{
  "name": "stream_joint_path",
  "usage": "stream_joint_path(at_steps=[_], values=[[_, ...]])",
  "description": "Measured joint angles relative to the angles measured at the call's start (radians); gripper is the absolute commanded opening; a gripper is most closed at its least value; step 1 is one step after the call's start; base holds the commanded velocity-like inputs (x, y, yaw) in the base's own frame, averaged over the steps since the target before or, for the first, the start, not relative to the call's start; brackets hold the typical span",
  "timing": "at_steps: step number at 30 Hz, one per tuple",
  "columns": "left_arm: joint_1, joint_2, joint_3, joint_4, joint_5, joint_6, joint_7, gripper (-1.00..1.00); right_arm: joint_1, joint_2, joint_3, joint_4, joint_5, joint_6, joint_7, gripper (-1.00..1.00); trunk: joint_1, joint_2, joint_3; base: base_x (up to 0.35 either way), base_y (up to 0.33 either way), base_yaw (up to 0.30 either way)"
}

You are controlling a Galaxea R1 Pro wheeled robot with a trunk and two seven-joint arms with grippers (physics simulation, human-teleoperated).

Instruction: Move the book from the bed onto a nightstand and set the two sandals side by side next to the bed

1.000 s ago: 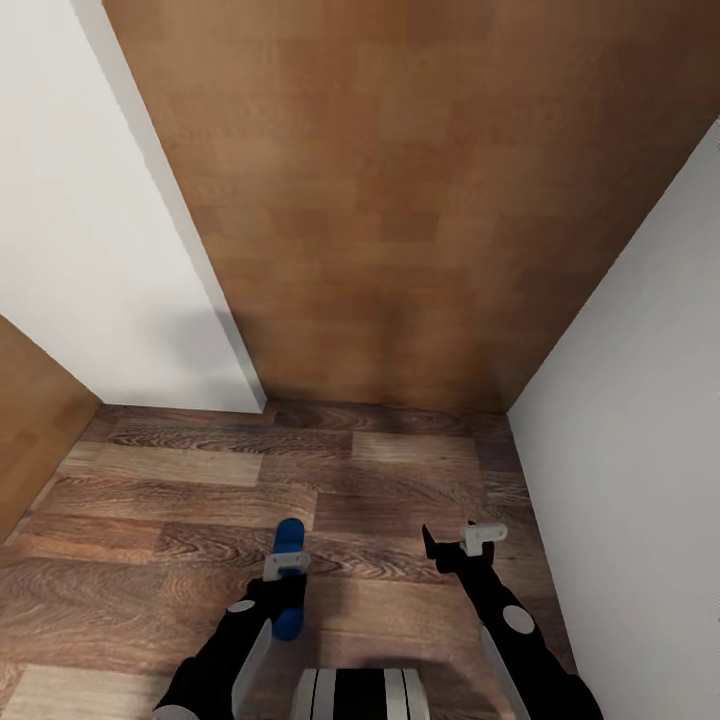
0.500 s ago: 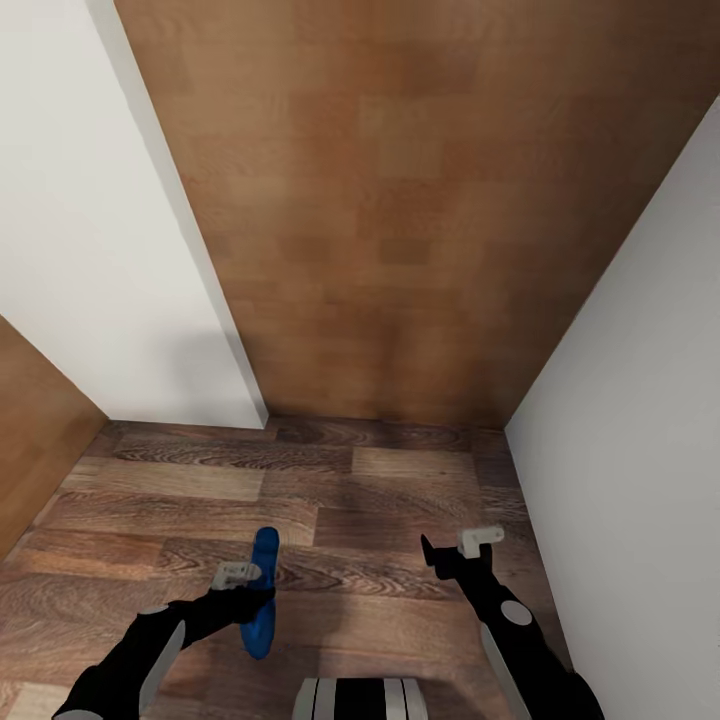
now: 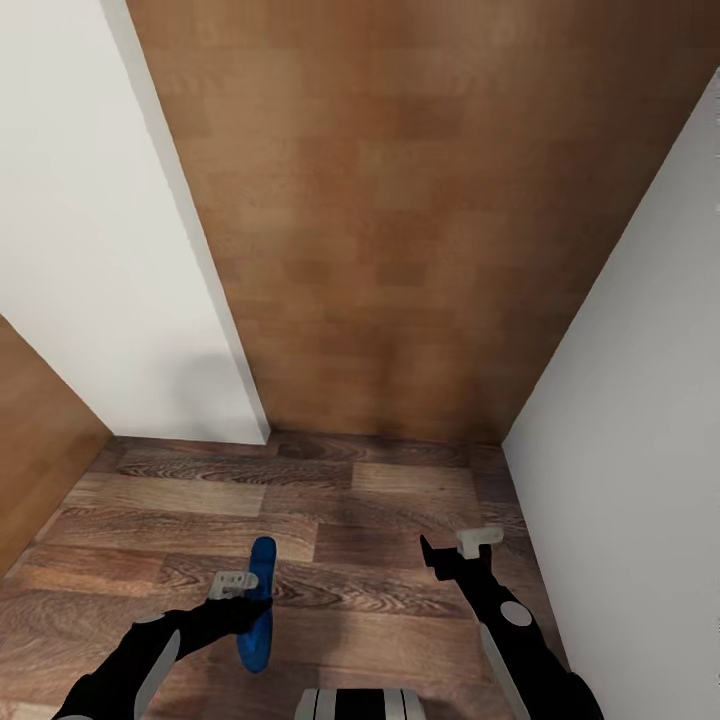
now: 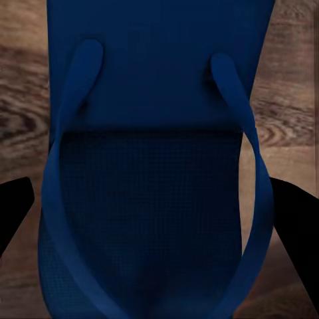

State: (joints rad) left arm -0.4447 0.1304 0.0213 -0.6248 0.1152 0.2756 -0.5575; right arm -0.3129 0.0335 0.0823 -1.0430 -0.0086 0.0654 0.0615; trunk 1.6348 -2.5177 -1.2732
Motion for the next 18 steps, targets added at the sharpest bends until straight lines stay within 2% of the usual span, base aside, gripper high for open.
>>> stream_joint_path(at_steps=[18], values=[[0.000,-0.001,0.000,0.002,0.000,0.000,0.000,-1.00,0.000,0.000,0.001,0.001,-0.001,0.000,0.001,1.00,-0.008,0.004,0.070,0.000,0.000,0.000]])
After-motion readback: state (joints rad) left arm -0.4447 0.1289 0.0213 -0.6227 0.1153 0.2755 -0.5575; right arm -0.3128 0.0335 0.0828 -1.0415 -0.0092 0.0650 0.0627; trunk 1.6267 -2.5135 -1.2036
